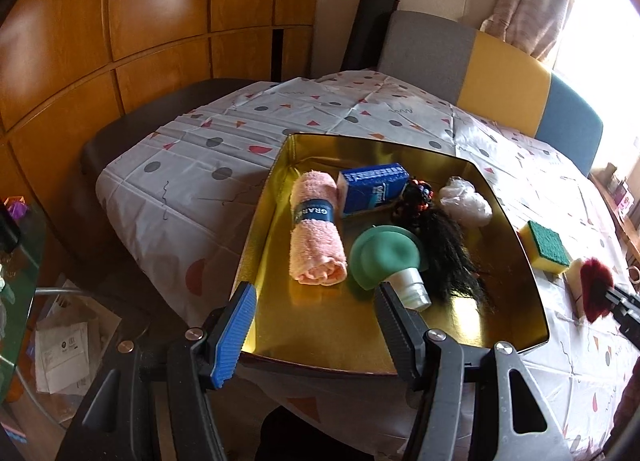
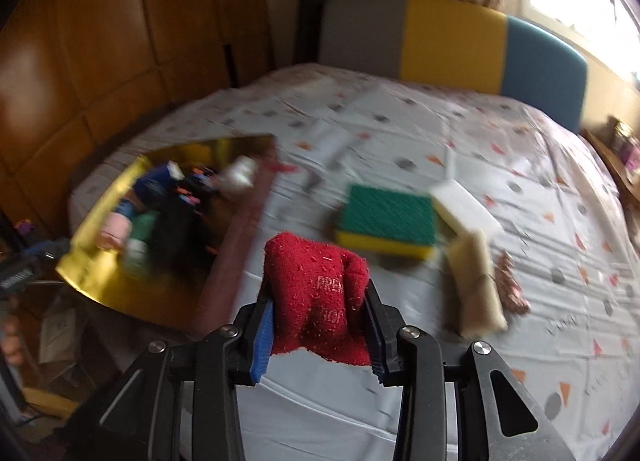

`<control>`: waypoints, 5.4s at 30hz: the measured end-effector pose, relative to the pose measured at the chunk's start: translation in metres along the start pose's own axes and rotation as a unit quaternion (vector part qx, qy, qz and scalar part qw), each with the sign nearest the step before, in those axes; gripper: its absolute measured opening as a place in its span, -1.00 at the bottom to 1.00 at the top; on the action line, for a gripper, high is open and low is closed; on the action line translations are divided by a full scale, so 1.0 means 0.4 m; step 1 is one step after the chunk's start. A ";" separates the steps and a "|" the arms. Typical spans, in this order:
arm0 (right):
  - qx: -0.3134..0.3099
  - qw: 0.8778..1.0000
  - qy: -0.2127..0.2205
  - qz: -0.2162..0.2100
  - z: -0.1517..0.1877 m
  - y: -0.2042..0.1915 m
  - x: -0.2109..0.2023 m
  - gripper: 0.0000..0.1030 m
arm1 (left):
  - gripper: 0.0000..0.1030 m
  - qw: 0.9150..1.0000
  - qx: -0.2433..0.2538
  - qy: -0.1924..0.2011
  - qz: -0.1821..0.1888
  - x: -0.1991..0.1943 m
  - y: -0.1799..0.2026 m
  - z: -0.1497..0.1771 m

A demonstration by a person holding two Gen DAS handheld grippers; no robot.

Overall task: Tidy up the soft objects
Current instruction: 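Carry the red knit fabric into the gold tray and open the right gripper, then reach left toward the green-yellow sponge while right moves toward the white foam sponge, then close the left gripper on the green-yellow sponge and lift it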

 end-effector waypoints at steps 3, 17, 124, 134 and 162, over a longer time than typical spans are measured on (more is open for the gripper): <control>-0.027 0.999 0.010 -0.036 -0.052 -0.086 -0.001 -0.24 | 0.20 1.000 -0.003 0.001 0.001 -0.003 -0.006 -0.002; -0.125 0.989 -0.073 0.042 -0.201 -0.309 0.265 -0.06 | 0.20 1.000 0.007 -0.007 0.005 0.003 -0.013 0.006; 0.370 0.927 0.030 0.047 0.166 0.615 -0.068 0.63 | 0.08 0.843 0.531 -0.090 0.015 0.291 0.962 -0.077; 0.366 0.929 0.033 0.047 0.170 0.606 -0.078 0.63 | -0.27 0.846 0.517 -0.111 0.076 0.175 0.910 0.024; 0.373 0.927 0.022 0.031 0.174 0.612 -0.072 0.64 | 0.93 0.713 0.695 -0.086 0.031 0.207 0.963 0.050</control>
Point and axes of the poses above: each gripper's, at about its wrist camera, not at the fingertips, and x roughly the way its jaws point, y to its right, z to its underside, the point moved 1 cm from there along x, roughly the way its jaws point, and after that the axes turned 13 degrees about -y, right-handed, at the moved point
